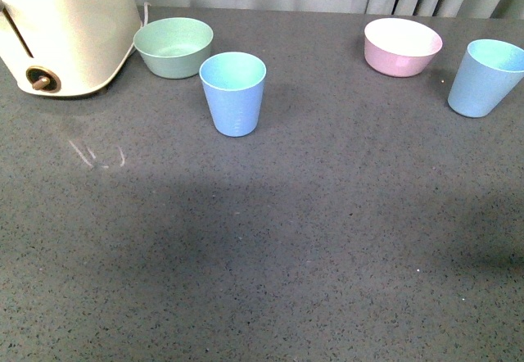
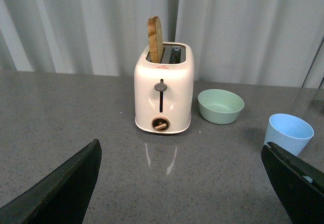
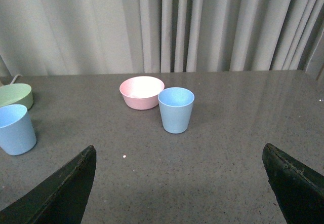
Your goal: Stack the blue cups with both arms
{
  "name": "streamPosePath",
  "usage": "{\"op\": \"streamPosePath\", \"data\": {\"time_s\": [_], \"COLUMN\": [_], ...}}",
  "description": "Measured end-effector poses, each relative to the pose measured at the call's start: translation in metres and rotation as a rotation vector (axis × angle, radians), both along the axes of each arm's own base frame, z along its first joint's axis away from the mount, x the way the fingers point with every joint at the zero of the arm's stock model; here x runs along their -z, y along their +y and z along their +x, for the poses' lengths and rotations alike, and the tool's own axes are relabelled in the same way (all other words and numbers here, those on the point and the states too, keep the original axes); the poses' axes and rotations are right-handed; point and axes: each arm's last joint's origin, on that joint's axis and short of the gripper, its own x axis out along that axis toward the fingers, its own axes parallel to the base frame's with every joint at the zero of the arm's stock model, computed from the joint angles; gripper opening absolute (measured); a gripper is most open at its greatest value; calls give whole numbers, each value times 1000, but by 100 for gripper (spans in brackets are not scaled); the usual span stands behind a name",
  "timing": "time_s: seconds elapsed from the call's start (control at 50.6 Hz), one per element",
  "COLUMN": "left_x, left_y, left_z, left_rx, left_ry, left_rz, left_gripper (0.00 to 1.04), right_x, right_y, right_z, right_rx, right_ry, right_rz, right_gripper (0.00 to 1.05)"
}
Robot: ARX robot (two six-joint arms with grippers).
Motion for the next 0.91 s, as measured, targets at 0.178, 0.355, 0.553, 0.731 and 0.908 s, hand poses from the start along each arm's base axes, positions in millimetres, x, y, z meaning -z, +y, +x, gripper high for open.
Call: {"op": "streamPosePath", "data": {"time_s": [0.178,0.355,0.553,0.731,0.908], "left_x": [0,0,0,-9,-32], "left_y": [0,0,0,-2,-12], "left_z": [0,0,0,11,69], "left_rx": [0,0,0,-15,11], "left_ry": [0,0,0,590,664], "left_rz": [0,0,0,-262,-346], "left_gripper": [96,96,96,96,96], "right_x": [0,0,0,0,0], "right_y": [0,0,0,0,0], "right_z": [0,0,0,0,0], "right_rx": [0,0,0,0,0], "right_ry": [0,0,0,0,0], "right_rz": [0,0,0,0,0], "right_gripper": [96,96,96,96,96]}}
